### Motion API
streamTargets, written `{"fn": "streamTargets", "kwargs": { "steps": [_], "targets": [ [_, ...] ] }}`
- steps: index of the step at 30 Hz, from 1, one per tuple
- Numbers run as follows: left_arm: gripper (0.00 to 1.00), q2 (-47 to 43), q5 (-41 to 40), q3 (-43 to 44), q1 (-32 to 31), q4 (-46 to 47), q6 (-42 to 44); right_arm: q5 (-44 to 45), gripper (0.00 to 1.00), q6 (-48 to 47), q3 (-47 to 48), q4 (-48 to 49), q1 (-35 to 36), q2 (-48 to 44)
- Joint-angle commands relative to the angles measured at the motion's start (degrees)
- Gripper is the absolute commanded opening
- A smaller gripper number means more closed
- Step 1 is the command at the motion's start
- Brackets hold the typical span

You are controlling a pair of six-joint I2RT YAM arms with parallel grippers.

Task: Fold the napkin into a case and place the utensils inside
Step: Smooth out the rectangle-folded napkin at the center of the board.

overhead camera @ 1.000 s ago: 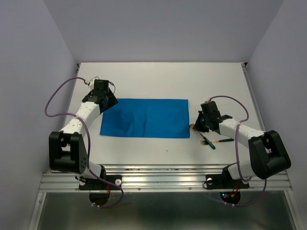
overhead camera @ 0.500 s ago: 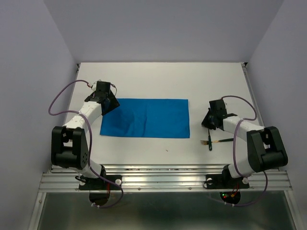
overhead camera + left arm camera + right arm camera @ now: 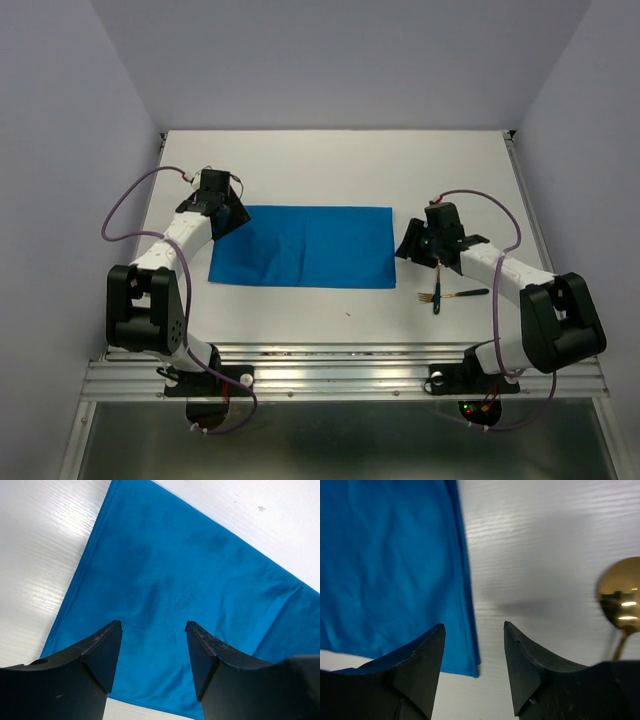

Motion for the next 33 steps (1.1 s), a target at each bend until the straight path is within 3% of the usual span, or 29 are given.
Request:
{"fn": "streamTargets", "kwargs": {
  "steps": [1,5,10,16,20,23,28,33],
  "targets": [
    [0.65,-3.95,2.01,2.47,-0.53,-0.28,0.52,-3.64,0.57,0.82,0.63,2.75,2.73,2.73],
    [0.65,-4.74,1.93,3.53,-1.94,-0.54,0.87,-4.96,0.57,1.96,-1.22,4.78,2.73,3.88],
    [0.65,-3.25,1.66,4.85,-3.70,-0.81,1.14,-4.70,0.50,2.40,-1.75,5.22,2.73,4.06],
    [0.65,2.88,2.27,9.32,-8.61,0.33,-0.27,-0.39,0.45,2.75,3.69,5.39,3.79,1.59],
    [0.64,9.13,5.08,15.91,-11.16,3.22,-2.20,-5.48,0.43,3.98,11.77,7.85,5.54,7.82],
    [0.64,13.18,13.50,18.20,-11.00,8.85,-3.60,-7.59,0.43,4.16,20.81,8.56,9.76,18.34],
    [0.65,16.52,25.82,13.38,-8.72,25.43,-6.41,-16.54,0.43,7.49,33.22,11.71,11.17,29.86],
    [0.64,19.95,33.03,9.25,-5.64,34.60,-11.69,-20.78,0.44,11.54,44.20,13.31,11.17,39.11]
  ]
}}
